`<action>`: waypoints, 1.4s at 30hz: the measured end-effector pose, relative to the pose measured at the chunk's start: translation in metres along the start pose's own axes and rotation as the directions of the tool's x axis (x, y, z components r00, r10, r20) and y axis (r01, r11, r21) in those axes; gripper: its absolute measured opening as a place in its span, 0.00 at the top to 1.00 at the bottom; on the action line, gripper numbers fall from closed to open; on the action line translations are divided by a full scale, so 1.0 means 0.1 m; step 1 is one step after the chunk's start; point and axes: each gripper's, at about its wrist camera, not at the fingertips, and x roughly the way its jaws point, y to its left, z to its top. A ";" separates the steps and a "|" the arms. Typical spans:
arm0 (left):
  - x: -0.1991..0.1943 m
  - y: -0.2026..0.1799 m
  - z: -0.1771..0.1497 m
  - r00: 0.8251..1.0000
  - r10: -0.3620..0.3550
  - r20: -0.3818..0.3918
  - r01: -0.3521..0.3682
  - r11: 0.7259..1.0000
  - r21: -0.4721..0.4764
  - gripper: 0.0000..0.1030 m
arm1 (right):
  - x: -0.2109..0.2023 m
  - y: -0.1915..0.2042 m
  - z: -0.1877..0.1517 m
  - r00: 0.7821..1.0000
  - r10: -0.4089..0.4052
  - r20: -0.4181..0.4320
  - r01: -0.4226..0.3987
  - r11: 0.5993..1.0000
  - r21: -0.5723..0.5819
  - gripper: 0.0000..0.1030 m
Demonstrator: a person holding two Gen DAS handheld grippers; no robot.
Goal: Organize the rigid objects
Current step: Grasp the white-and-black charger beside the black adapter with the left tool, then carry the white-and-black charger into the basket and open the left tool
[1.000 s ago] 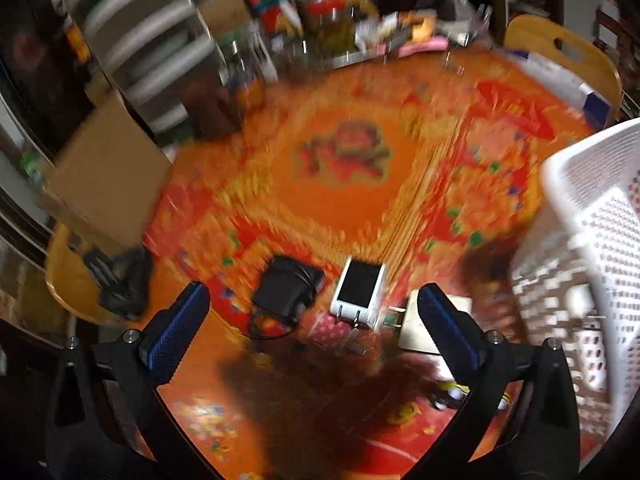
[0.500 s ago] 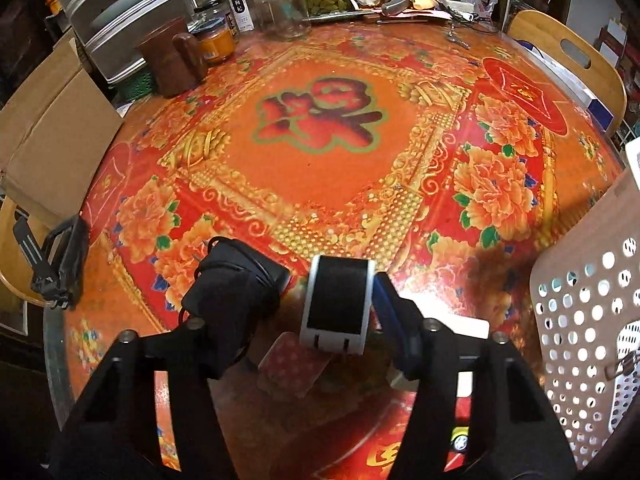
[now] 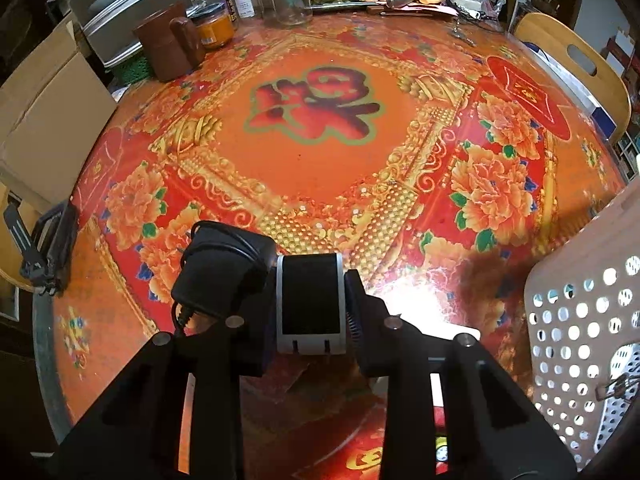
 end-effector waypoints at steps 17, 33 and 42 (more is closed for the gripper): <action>-1.89 -0.33 0.05 0.915 0.095 0.393 -0.115 0.993 0.027 0.75 | 0.00 0.00 0.00 1.000 0.010 0.003 -0.010 1.000 -0.002 0.86; -1.74 -2.17 -0.16 0.976 0.035 0.216 -0.119 0.914 0.387 0.74 | 0.00 0.00 -0.01 1.000 0.019 0.004 -0.019 1.000 -0.005 0.86; -0.99 -2.77 -0.13 0.998 -0.020 -0.061 0.047 0.873 0.485 0.74 | -0.01 -0.01 -0.02 1.000 0.027 0.007 -0.027 1.000 -0.006 0.86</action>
